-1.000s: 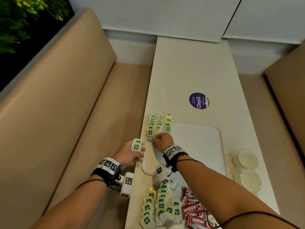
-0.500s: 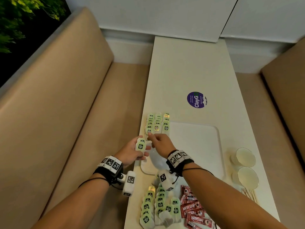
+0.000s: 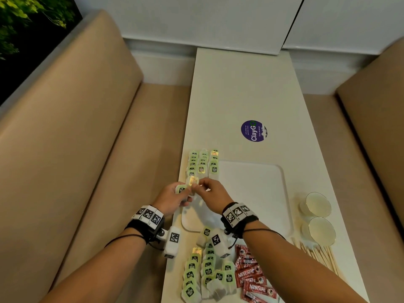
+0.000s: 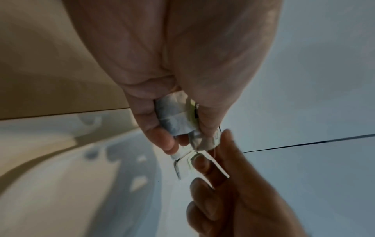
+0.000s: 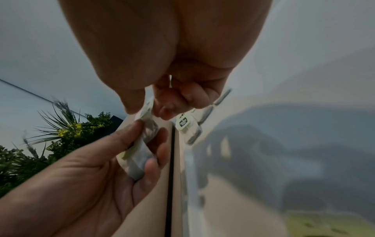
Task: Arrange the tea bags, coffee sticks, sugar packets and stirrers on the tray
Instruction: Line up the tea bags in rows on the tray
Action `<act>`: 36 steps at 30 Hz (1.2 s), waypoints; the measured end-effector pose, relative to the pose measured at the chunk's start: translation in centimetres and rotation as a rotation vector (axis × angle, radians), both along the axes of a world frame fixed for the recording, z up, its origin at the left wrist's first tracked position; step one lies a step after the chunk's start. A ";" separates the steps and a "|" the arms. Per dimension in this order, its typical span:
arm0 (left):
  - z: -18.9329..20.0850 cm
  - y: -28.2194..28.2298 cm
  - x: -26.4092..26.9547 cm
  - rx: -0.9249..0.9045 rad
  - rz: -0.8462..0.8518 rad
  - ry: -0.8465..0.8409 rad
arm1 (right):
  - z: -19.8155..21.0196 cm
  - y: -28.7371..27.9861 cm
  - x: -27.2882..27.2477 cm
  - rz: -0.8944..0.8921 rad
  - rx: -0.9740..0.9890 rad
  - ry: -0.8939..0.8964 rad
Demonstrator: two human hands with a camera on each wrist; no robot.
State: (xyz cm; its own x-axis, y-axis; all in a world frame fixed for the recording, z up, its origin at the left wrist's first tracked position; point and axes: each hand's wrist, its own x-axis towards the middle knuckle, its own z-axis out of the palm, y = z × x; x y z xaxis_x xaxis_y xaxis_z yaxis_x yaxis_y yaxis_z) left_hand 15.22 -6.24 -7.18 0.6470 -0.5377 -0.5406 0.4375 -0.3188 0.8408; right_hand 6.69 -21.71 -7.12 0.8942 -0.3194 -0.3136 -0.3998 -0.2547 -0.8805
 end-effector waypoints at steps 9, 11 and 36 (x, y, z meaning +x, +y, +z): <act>-1.0 -0.3 0.0 0.100 -0.045 0.064 | -1.7 -2.7 0.3 -0.015 -0.209 0.177; -1.4 0.0 0.1 0.139 -0.051 0.036 | -2.0 -3.3 0.9 -0.012 -0.252 0.231; -0.5 -3.8 0.3 0.141 -0.256 -0.329 | 0.5 -4.2 -0.3 0.144 -0.202 0.081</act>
State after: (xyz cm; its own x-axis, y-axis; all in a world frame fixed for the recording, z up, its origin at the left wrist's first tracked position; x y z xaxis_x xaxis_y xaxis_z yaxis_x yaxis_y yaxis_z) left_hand 15.48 -10.02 -7.72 0.6521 -0.6391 -0.4078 0.0456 -0.5038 0.8626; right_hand 6.37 -25.89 -6.64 0.9094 -0.2545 -0.3290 -0.4141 -0.4813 -0.7725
